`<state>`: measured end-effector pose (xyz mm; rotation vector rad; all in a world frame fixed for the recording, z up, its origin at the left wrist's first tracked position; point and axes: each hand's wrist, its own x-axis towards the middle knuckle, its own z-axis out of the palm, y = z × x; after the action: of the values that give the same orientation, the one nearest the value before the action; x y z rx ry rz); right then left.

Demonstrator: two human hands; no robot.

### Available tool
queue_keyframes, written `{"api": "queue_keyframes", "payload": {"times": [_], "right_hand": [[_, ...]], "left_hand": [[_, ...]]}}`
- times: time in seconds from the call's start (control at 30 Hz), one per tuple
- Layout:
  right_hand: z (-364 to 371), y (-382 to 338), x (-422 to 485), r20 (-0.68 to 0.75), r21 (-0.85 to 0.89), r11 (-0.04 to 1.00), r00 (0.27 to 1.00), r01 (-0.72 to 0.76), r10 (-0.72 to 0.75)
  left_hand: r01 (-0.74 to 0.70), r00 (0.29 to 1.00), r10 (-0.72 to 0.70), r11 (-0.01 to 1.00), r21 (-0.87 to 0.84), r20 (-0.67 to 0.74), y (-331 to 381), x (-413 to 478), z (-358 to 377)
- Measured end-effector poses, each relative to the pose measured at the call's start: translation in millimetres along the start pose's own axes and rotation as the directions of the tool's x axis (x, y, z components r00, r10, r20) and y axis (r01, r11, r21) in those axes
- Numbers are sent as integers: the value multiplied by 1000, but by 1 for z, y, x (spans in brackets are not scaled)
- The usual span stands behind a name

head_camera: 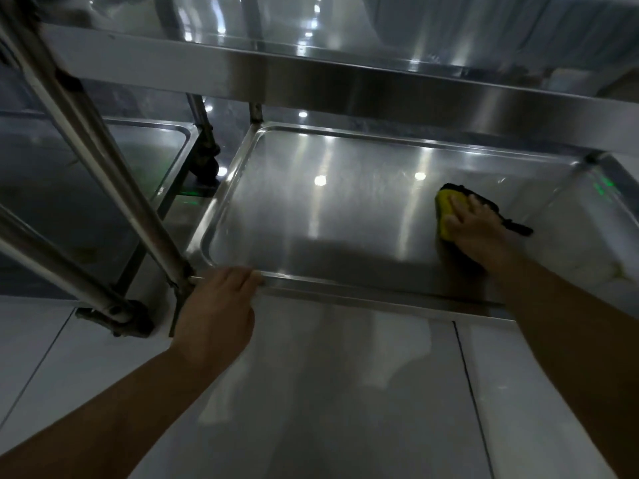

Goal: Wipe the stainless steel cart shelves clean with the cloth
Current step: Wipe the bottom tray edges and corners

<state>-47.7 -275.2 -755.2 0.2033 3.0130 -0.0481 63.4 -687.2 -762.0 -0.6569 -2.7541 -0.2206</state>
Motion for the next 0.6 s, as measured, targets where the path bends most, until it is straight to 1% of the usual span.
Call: {"api": "queue_keyframes", "payload": {"times": [0.07, 0.13, 0.17, 0.23, 0.27, 0.33, 0.37, 0.43, 0.53, 0.6], "right_hand": [[3, -3, -3, -28, 107, 988, 993, -115, 119], [6, -25, -9, -49, 153, 985, 995, -81, 89], [6, -44, -15, -37, 121, 991, 998, -48, 53], [16, -77, -27, -44, 92, 989, 992, 118, -114], [21, -94, -36, -49, 98, 969, 974, 227, -223], [27, -125, -58, -71, 109, 894, 900, 435, -430], [27, -135, -69, -46, 114, 871, 879, 477, -475], [28, -135, -76, 8, 158, 869, 879, 470, -477], [24, -104, -65, -8, 138, 875, 884, 463, -467], [21, -68, -51, -30, 124, 919, 927, 375, -374]], "left_hand": [[-129, 991, 130, 991, -13, 39, 19, 11, 11], [-197, 978, 202, 978, -73, 59, 39, 19, 20], [-205, 975, 211, 974, -91, 64, 46, 21, 22], [-176, 978, 187, 977, -118, 94, 55, 23, 21], [-161, 979, 175, 978, -130, 102, 56, 24, 22], [-148, 981, 163, 980, -134, 109, 58, 24, 20], [-142, 982, 156, 982, -127, 109, 59, 23, 20], [-130, 985, 141, 985, -117, 96, 61, 22, 20], [-131, 987, 139, 987, -96, 84, 66, 21, 20], [-122, 988, 128, 990, -73, 92, 67, 23, 20]]}}
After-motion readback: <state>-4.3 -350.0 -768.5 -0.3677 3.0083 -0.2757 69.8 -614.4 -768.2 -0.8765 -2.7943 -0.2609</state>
